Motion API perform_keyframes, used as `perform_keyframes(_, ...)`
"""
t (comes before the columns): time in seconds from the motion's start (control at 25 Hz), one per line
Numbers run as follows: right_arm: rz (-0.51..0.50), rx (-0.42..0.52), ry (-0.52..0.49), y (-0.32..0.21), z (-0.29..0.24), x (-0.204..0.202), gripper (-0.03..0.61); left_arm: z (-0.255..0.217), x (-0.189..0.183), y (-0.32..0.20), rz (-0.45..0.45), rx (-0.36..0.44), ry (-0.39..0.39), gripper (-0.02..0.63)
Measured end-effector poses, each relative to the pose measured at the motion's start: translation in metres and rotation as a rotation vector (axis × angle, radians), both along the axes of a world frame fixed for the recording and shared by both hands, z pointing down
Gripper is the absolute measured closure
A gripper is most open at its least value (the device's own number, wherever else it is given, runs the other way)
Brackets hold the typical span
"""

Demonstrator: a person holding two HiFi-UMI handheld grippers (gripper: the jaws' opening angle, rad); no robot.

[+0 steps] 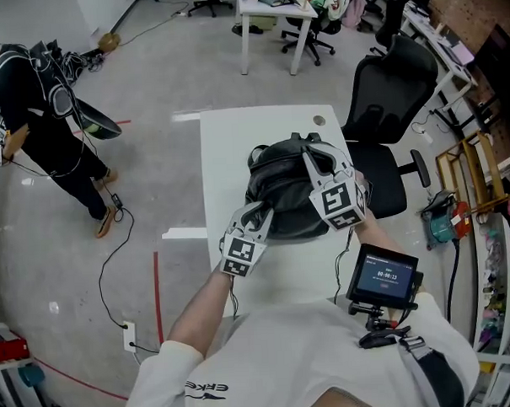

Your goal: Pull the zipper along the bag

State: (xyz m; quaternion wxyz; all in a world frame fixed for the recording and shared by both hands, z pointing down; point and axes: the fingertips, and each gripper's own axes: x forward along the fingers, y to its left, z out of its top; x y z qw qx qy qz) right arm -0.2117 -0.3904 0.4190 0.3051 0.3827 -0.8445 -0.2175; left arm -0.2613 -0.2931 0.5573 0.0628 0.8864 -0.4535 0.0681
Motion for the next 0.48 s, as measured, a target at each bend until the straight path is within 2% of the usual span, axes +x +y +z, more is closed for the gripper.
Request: perform_keyframes(0.48,-0.101,0.007,0.186,0.008,0.013,-0.044,0.557,0.002,0.000,0.003,0.018,0.009,0.002,0.538)
